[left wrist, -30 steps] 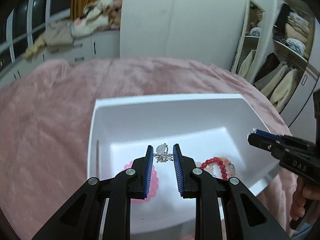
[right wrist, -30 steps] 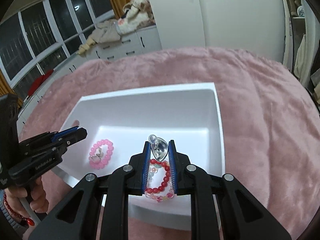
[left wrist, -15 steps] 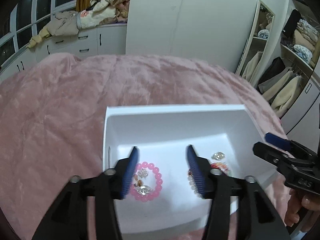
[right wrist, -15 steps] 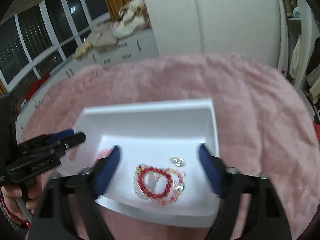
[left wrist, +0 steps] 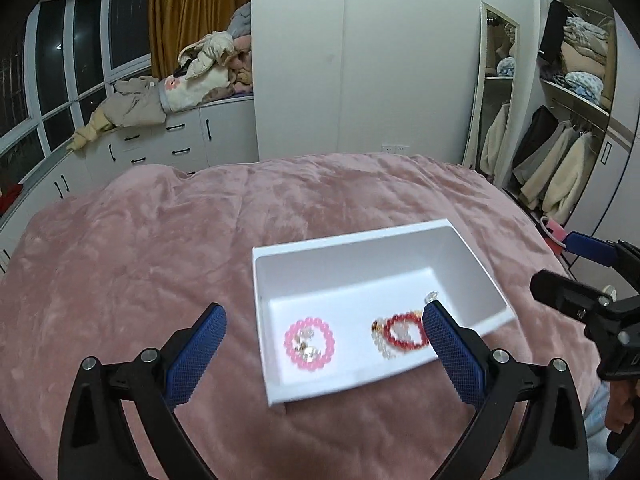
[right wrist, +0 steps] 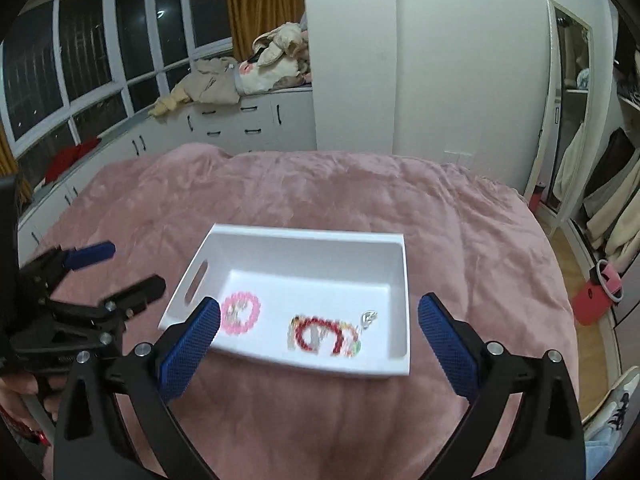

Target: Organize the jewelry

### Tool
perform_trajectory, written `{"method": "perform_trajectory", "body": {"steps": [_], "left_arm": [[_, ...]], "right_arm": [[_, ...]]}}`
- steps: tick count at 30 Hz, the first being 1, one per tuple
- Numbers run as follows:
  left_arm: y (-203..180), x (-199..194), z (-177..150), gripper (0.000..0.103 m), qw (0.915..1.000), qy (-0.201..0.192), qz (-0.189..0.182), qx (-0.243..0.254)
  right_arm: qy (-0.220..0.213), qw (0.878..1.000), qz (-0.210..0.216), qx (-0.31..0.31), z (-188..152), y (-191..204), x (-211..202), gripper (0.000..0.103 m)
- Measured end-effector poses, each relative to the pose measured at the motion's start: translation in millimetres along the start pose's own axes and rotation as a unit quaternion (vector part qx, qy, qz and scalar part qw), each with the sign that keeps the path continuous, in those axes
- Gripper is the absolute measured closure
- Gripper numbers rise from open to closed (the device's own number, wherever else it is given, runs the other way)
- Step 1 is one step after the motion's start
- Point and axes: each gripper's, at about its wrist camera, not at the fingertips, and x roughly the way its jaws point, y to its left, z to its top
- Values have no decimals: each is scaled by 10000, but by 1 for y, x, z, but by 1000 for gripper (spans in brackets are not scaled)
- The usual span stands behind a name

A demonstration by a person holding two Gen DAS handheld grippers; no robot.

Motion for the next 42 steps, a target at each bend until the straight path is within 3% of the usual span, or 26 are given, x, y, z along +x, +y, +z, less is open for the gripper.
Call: {"method": "perform_trajectory", "body": {"steps": [9,16,42], "left_arm": [[-2,-38,-46,4,10000,-7,49,13],[-14,-39,-74,4,9999,114,42,60],[-31,-40,-84,4,9997,142,101,167]], "right_arm": [[273,9995,-131,-78,-46,11,-17,5],[364,9993,-82,-2,-69,8,-24,5],[385,9991,-53,149,-86,-5,-20,5]]}}
